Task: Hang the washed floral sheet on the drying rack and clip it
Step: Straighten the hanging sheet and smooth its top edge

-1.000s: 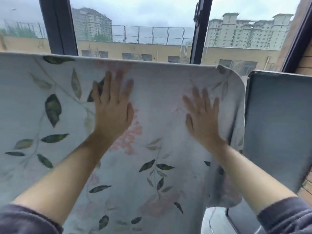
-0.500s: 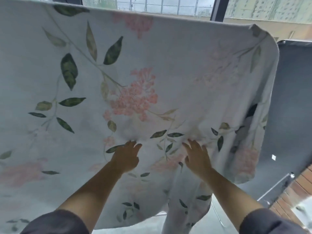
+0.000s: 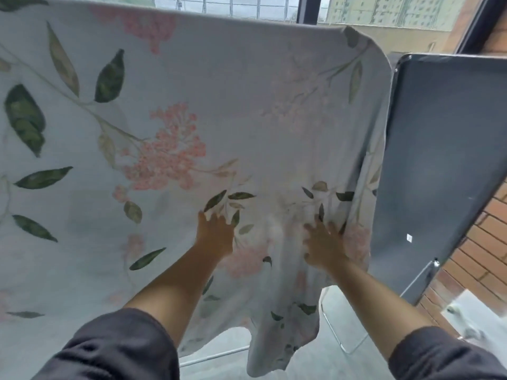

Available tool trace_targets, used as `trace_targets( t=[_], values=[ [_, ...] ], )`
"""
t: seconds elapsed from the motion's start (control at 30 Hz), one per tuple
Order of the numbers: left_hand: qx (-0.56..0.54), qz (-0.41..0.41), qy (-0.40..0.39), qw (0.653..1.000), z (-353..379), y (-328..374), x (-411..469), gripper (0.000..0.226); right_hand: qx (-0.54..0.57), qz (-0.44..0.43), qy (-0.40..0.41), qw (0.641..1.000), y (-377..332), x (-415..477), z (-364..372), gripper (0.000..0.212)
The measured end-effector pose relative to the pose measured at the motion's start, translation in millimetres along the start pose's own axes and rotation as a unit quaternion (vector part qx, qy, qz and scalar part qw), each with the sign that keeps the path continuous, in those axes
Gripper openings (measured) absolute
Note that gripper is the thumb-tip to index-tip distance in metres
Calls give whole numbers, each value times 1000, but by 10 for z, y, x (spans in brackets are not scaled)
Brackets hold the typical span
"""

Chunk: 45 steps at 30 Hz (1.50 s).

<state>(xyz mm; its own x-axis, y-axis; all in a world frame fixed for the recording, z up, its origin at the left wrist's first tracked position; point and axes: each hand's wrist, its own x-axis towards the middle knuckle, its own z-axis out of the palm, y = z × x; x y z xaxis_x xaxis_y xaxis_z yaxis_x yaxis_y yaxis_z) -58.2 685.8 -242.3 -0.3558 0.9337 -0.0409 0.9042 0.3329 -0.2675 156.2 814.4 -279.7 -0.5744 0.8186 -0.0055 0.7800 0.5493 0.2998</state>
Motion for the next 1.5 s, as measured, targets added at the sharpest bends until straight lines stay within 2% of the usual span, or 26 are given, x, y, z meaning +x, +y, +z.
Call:
trace_targets(
  t=[0.03,0.1,0.13,0.17,0.2,0.3,0.37,0.4,0.43,0.47,0.5,0.53,0.57,0.6,0.63,0.7,0.77,0.87,0.93,1.07,1.13,1.3,1.5],
  values=[
    [-32,-14,-53,998,78,38,7,41,7,-28,-2,1000,13,-52,51,36],
    [-81,-8,-18,996,97,150,58,35,131,-28,148,980,56,-133,-57,37],
    [-89,7,15,996,57,227,104,35,210,12,240,948,120,-151,-152,34],
    [-108,19,42,993,5,317,141,35,268,61,286,918,211,-170,-233,29],
    [-139,29,65,988,-67,406,175,34,297,109,291,903,304,-208,-297,24],
    [-191,64,131,971,-285,655,263,31,283,258,278,881,562,-256,-187,26],
    [-189,86,158,965,-371,802,303,28,367,340,200,843,681,-202,60,56],
    [-187,95,163,964,-398,875,316,27,436,357,159,811,709,-178,153,74],
    [-188,102,163,963,-398,914,326,27,506,345,119,782,701,-119,214,86],
    [-188,110,160,963,-422,991,343,27,574,315,83,751,726,-62,244,88],
    [-191,111,154,963,-424,1022,352,26,640,268,50,719,712,11,258,79],
    [-195,114,149,963,-437,1057,360,25,672,223,17,706,698,51,232,61],
    [-201,117,143,962,-449,1088,365,25,663,192,9,723,700,89,258,39],
    [-206,122,139,961,-456,1113,373,24,625,191,20,757,709,99,267,16],
    [-209,125,136,960,-476,1141,388,24,596,188,37,779,766,119,322,6],
    [-211,126,125,961,-495,1139,402,25,551,207,48,807,910,72,351,19],
    [-201,126,119,964,-501,1114,419,26,485,248,64,837,1133,-29,309,17],
    [-191,118,112,968,-506,1112,432,29,416,321,133,840,1456,-158,116,22],
    [-191,120,114,967,-517,1151,413,27,390,338,171,840,1553,-143,23,24],
    [-190,121,116,967,-502,1174,341,26,339,286,53,895,1367,-140,89,35],
    [-194,115,104,969,-444,1110,266,27,370,263,51,890,1160,-219,209,42],
    [-266,94,77,956,-232,842,58,30,467,242,111,843,557,-428,246,68],
    [-446,28,145,883,300,339,-809,28,559,144,222,786,-429,-811,-90,71]
  ],
)
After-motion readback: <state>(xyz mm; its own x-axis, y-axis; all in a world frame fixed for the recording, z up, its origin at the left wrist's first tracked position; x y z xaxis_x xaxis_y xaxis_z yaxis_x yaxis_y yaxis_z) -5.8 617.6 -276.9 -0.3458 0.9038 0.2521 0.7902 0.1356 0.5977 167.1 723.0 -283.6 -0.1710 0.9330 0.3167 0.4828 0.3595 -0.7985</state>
